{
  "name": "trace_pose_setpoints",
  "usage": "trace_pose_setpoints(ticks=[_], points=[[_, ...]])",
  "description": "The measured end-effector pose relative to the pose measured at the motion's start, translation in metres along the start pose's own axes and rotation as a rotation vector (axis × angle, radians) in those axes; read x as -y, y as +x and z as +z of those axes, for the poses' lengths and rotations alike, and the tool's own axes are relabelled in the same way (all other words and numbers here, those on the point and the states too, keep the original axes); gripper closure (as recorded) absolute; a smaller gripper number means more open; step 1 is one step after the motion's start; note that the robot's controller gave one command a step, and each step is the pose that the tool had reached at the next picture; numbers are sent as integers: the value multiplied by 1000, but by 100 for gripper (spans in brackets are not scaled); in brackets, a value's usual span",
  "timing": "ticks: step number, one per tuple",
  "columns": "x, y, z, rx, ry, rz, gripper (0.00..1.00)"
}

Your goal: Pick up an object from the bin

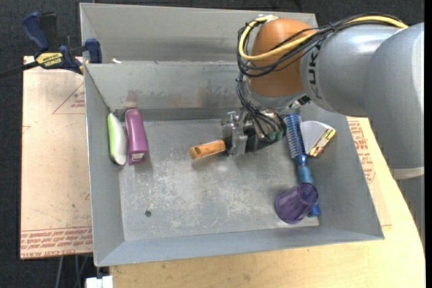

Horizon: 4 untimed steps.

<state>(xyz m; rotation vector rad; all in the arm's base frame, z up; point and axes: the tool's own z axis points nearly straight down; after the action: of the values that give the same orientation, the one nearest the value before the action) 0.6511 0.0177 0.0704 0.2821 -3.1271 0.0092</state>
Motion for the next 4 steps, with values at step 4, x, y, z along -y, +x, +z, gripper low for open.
trace_pose_setpoints(ticks=[4], points=[[-1,1,-32,-1,-2,3,100]])
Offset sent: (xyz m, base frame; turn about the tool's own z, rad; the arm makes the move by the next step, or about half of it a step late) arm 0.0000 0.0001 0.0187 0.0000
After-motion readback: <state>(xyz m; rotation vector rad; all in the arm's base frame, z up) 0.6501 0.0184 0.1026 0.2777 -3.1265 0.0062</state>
